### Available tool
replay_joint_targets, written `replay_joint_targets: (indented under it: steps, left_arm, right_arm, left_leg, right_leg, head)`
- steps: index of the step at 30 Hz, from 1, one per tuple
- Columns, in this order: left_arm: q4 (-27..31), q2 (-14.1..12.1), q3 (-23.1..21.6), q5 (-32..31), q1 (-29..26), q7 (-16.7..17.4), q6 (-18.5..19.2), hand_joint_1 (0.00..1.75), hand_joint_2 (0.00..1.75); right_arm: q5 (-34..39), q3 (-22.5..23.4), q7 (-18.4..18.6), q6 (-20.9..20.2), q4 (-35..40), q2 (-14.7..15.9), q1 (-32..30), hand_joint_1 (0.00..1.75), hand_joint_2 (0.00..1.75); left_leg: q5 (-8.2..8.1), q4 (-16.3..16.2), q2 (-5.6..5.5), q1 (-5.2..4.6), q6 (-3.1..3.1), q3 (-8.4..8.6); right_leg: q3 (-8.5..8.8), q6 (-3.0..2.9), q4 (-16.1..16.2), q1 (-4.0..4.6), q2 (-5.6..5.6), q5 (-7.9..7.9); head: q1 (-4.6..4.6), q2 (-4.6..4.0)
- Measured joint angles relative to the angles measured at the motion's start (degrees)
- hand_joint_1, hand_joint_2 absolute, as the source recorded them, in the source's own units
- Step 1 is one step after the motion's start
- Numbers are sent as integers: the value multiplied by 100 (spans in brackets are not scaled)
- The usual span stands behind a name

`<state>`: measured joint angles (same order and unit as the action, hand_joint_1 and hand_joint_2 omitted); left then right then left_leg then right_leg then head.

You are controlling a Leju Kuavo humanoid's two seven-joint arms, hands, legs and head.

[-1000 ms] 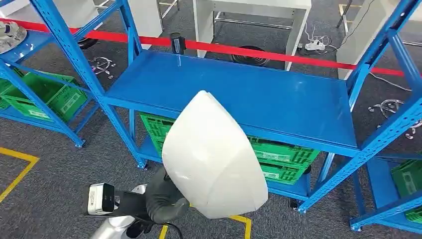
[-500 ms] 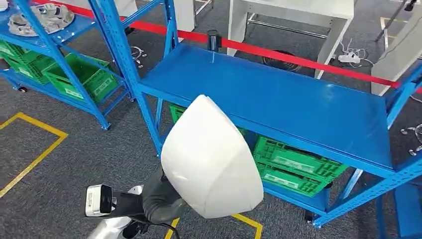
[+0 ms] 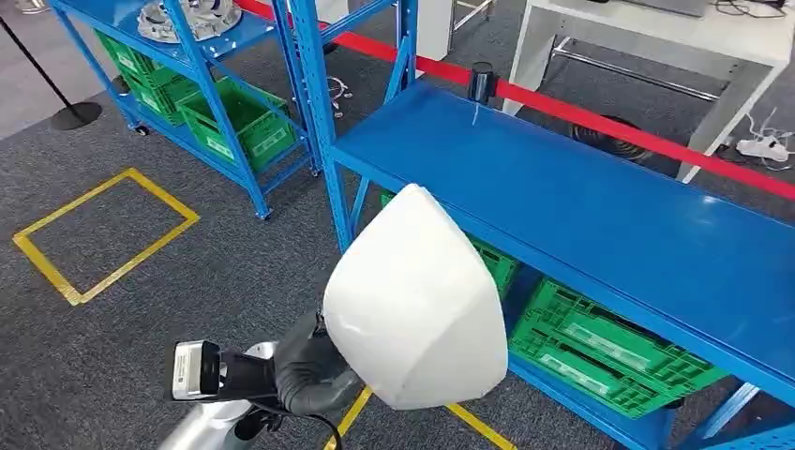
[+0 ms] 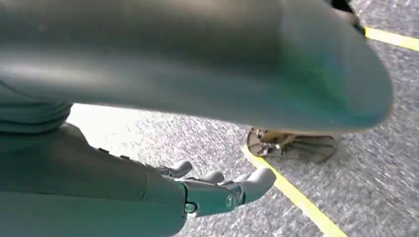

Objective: Take the parts from the cabinet and place them on the table.

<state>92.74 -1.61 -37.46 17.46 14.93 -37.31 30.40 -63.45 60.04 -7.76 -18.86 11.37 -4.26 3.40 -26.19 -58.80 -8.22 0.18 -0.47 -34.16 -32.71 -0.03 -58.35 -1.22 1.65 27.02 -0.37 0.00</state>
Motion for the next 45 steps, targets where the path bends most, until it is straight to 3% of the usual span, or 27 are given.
replay_joint_targets:
  steps: [1,2,4,6,8,9,10,11,15,17,18,20,21,24,25,26,30,31,32,33,36,37,39,40,41,42,45]
  left_arm:
    - [2,-5,-2,0,36,11,2,175,175]
    - [-2,-7,-7,0,87,24,4,175,175]
    - [-13,-7,-13,-4,140,35,7,175,175]
    - [-20,-16,-15,-77,143,88,7,175,175]
    - [-11,-22,-20,-148,149,122,4,175,175]
    - [8,-27,-18,-192,158,125,-2,175,175]
    - [26,-35,-17,-221,179,131,-2,175,175]
    - [41,-42,-20,-249,206,136,-2,175,175]
    - [126,-103,-15,-345,236,214,9,175,175]
    - [153,-103,-15,-363,297,243,26,175,175]
    - [153,-94,-17,-374,330,258,44,175,175]
    - [151,-99,-17,-378,330,280,55,175,175]
    - [142,-101,-17,-391,331,291,55,175,175]
    - [131,-107,-17,-356,337,374,57,175,175]
    - [131,-114,-17,-354,340,383,57,175,175]
    - [129,-125,-17,-354,345,389,57,175,175]
    - [122,-202,-15,-348,349,396,55,175,175]
    - [124,-221,-15,-348,345,396,55,175,175]
    - [120,-239,-15,-343,375,389,55,175,175]
    - [118,-245,-15,-343,390,389,55,175,175]
    - [96,-271,-17,-341,385,389,52,175,175]
    - [85,-291,-17,-341,385,391,52,175,175]
    - [81,-300,-15,-341,387,389,52,175,175]
    - [81,-302,-17,-339,395,389,52,175,175]
    - [81,-308,-15,-337,414,365,46,175,175]
    - [74,-308,-15,-334,414,299,37,175,175]
    - [24,-363,-4,-356,418,177,-6,175,175]
  right_arm:
    - [4,0,13,24,0,2,3,0,0]
    - [17,0,26,37,0,2,-7,0,0]
    - [17,0,75,46,0,6,-28,0,0]
    - [0,0,83,61,0,28,-34,0,0]
    - [-22,0,85,61,0,41,-30,0,0]
    - [-31,0,81,66,0,46,-28,0,0]
    - [-37,0,70,72,0,57,-27,0,0]
    - [-37,0,53,77,0,98,-24,0,0]
    - [-35,0,-33,66,0,122,18,0,0]
    - [-33,0,-30,66,0,135,28,0,0]
    - [-33,0,-26,66,0,135,22,0,0]
    - [-31,-2,-15,72,0,138,-22,0,0]
    - [-24,-2,-15,72,0,140,-36,0,0]
    - [-22,-2,-20,76,0,140,-25,0,0]
    - [-37,-2,18,77,0,149,-25,0,0]
    - [-61,-2,70,77,0,157,-26,0,0]
    - [-96,-4,142,72,0,162,-21,0,0]
    - [-98,-7,144,70,0,162,-4,0,0]
    - [-103,-7,142,70,0,162,-5,0,0]
    - [-105,-7,151,70,0,162,-19,0,0]
    - [-105,-4,160,70,0,168,-49,0,0]
    - [-105,-4,160,70,0,170,-42,0,0]
    - [-105,-7,164,70,0,168,-30,0,0]
    - [-114,-7,181,70,0,168,-29,0,0]
    - [-122,-7,197,70,0,175,-33,0,0]
    - [-125,-7,212,68,0,181,-30,0,0]
    - [-125,-7,319,57,0,186,-2,0,0]
  left_leg:
    - [-101,-131,390,-26,-16,-58]
    - [-348,-463,633,-23,-43,-220]
    - [-803,-1375,752,9,-92,-656]
    - [-858,-1794,768,39,-127,-844]
    - [-449,-1110,846,52,-129,-455]
    - [-223,-553,977,51,-120,-152]
    - [-105,-92,1247,45,-98,103]
    - [-137,-31,1311,13,-11,108]
    - [-92,2,990,-4,147,84]
    - [-39,33,863,37,218,82]
    - [-31,33,790,37,235,64]
    - [-24,25,605,18,250,38]
    - [-21,13,519,13,254,29]
    - [-17,-24,257,14,229,34]
    - [-16,-32,180,22,209,29]
    - [-14,-44,125,-8,163,-1]
    - [68,33,-181,36,-19,-94]
    - [33,-39,59,32,-19,-96]
    - [-126,-252,460,-6,-26,-206]
    - [-345,-628,649,-1,-43,-392]
    - [-768,-1773,762,32,-89,-945]
    - [-664,-1709,771,41,-98,-902]
    - [-235,-921,877,46,-99,-458]
    - [-44,-403,1061,43,-85,-159]
    - [-106,-62,1376,-1,-61,-3]
    - [-64,-61,1265,10,30,12]
    - [-46,-64,1050,-33,118,-42]
  right_leg:
    - [15,-34,17,8,-60,-2]
    - [16,-67,17,16,-145,7]
    - [11,-82,15,26,-323,17]
    - [10,-74,12,25,-509,23]
    - [31,-46,5,21,-666,43]
    - [49,-22,-2,20,-734,59]
    - [66,9,-19,37,-797,78]
    - [66,57,-40,74,-846,108]
    - [146,205,-2,47,-1064,117]
    - [21,252,-354,4,-487,391]
    - [-177,257,-773,-3,-314,617]
    - [-634,264,-1672,16,-201,973]
    - [-718,259,-1788,24,-197,937]
    - [-263,200,-751,20,-81,237]
    - [-16,175,-203,3,202,26]
    - [37,185,-64,-9,452,135]
    - [50,84,-15,19,141,71]
    - [72,40,35,-14,31,38]
    - [82,-7,45,-5,-39,49]
    - [87,-25,45,12,-129,57]
    - [86,-45,40,35,-431,73]
    - [90,-40,37,35,-519,80]
    - [111,-8,23,34,-676,107]
    - [131,16,11,34,-746,125]
    - [143,58,-15,73,-799,156]
    - [138,93,-30,92,-845,183]
    - [187,182,-3,80,-1025,171]
  head:
    - [-22,0]
    - [-68,0]
    - [-76,0]
    - [-90,0]
    - [-94,0]
    - [-98,0]
    - [-111,0]
    - [-114,0]
    - [-85,0]
    - [-54,0]
    - [-24,0]
    - [-4,0]
    - [-2,0]
    - [11,0]
    - [18,0]
    - [15,0]
    - [18,0]
    - [15,0]
    - [-43,0]
    - [-70,0]
    - [-83,0]
    - [-83,0]
    - [-90,0]
    - [-96,0]
    - [-107,0]
    - [-87,0]
    - [-70,0]
